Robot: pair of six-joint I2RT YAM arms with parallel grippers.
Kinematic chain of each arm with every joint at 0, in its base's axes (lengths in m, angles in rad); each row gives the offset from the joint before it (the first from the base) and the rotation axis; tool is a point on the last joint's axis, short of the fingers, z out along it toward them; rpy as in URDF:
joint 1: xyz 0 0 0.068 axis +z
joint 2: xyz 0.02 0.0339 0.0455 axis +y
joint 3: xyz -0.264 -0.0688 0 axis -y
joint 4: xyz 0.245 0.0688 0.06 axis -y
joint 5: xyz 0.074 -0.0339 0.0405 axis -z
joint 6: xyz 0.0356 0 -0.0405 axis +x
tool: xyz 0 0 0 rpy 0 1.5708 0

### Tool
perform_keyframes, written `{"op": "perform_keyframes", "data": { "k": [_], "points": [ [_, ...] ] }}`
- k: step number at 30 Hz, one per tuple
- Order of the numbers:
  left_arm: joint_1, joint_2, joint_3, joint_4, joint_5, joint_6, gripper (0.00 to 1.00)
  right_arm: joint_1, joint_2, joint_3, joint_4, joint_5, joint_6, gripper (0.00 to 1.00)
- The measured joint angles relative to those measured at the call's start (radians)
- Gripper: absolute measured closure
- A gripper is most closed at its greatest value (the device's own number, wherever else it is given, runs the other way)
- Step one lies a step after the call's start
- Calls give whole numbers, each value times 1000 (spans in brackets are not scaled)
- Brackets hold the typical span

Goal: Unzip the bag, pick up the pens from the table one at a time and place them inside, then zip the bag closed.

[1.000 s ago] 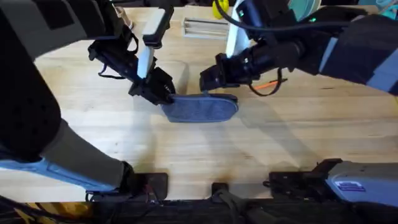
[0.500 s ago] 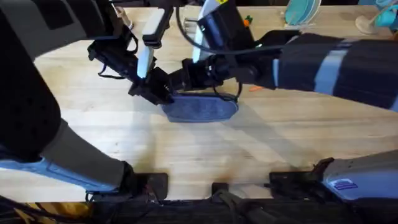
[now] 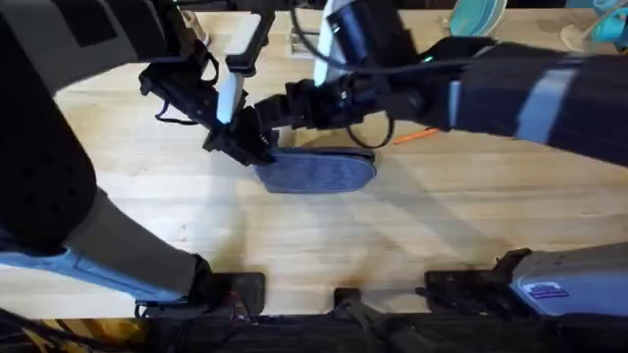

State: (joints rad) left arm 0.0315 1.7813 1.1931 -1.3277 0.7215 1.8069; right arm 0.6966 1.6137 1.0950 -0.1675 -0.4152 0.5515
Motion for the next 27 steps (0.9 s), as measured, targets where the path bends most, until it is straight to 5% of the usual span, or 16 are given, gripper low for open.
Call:
{"op": "perform_keyframes", "data": {
  "k": [2, 8, 9, 11, 14, 16, 23, 27],
  "points": [
    [0, 0, 0, 0, 0, 0, 958, -32, -41, 4, -57, 1, -51, 26],
    [0, 0, 0, 0, 0, 0, 958, -119, -133, 17, -232, 3, -198, 5],
    [0, 0, 0, 0, 0, 0, 900, -156, -157, 17, -300, 3, -257, 5],
    [0, 0, 0, -1, 1, 3, 673, -174, -168, 17, -322, 3, -284, 5],
    [0, 0, 0, -1, 1, 4, 181, -189, -188, 17, -337, 4, -325, 5],
    [0, 0, 0, -1, 1, 3, 21, -189, -203, 17, -347, 3, -360, 5],
    [0, 0, 0, 20, 1, 3, 6, -168, -269, 17, -386, 3, -485, 5],
    [14, 0, 17, -55, -3, 4, 6, -135, -274, 19, -462, 3, -579, 5]
  ]
}}
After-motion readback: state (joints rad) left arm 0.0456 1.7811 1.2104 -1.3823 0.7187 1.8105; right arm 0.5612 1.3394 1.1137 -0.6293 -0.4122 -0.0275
